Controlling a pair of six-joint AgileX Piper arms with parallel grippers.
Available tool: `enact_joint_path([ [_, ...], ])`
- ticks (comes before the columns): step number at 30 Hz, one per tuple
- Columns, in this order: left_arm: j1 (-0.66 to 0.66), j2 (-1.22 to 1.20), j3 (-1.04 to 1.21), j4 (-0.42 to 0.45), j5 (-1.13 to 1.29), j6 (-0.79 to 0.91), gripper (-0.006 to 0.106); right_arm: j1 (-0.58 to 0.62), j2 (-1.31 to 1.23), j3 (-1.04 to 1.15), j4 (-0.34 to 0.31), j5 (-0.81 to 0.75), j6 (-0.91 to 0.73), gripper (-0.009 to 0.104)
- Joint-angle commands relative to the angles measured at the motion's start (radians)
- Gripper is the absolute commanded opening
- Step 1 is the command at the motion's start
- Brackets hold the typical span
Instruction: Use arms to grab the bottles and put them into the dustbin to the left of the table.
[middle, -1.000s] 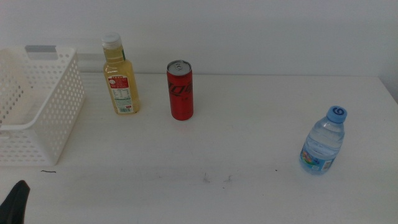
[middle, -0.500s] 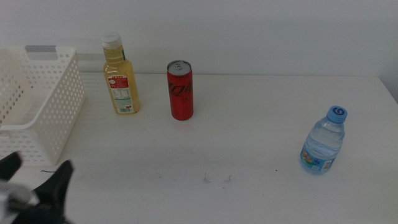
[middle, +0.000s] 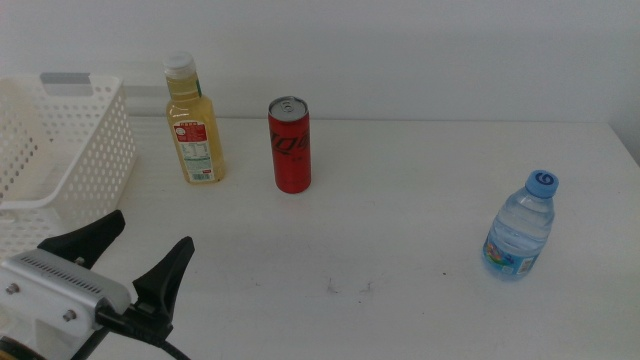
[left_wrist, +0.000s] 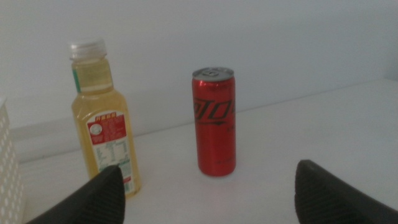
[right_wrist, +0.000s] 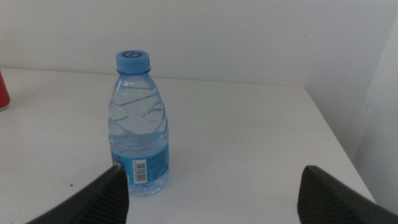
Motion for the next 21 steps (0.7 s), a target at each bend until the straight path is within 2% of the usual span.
enact_joint_path([
  [1,-0.003,0.004,0.000,0.006,-0.038,-0.014,0.094,-0.002,-0.004,0.004,-0.003,-0.008,-0.004,0.093],
  [11,-0.003,0.004,0.000,0.024,-0.038,-0.010,0.094,-0.002,-0.004,0.004,-0.003,-0.008,-0.004,0.093],
  [16,-0.003,0.004,-0.016,0.082,-0.004,-0.024,0.094,-0.002,-0.004,0.004,-0.003,-0.008,-0.004,0.093],
  [21,-0.003,0.051,-0.145,0.147,0.085,-0.016,0.094,-0.002,-0.004,0.004,-0.003,-0.008,-0.004,0.093],
])
